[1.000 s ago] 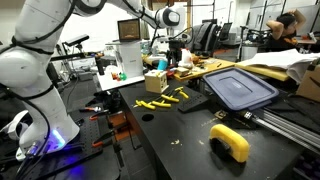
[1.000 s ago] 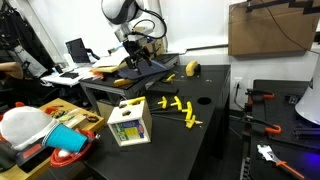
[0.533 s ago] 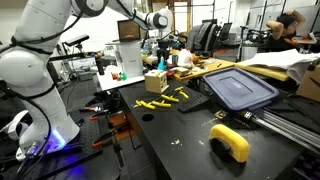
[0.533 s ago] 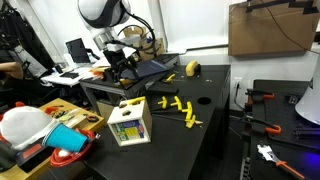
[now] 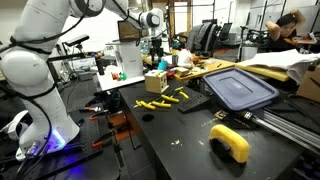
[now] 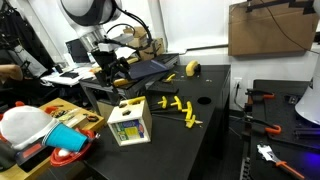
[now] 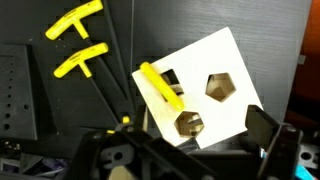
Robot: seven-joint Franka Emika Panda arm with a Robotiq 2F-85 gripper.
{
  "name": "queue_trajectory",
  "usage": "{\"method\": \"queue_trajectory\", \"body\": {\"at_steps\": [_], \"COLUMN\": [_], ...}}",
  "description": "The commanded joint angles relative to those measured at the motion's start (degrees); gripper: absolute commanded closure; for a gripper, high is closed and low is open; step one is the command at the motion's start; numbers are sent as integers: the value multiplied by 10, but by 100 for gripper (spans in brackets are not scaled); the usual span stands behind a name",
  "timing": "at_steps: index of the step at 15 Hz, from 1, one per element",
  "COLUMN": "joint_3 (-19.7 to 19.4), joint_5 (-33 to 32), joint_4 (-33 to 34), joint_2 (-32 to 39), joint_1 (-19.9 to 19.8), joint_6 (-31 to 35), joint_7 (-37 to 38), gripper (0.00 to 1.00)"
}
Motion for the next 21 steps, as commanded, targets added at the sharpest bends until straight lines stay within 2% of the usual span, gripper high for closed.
{"method": "queue_trajectory", "body": {"at_steps": [1,5,9,14,15,21], "joint_3": [-2,5,14,9,10,10], "joint_5": [-11,-7,-5,-10,-8,-8], "joint_4": [16,34,35,32,34,35], "joint_2": [-12,-9,-8,-13,0,0], "joint_1": [-37,-73,-88,-88,-85,-87], "joint_6": [-51,-87,-109,-128,-108,-112], "joint_7": [-92,-190,-256,-267,-256,-256], "gripper": [0,0,0,0,0,0]}}
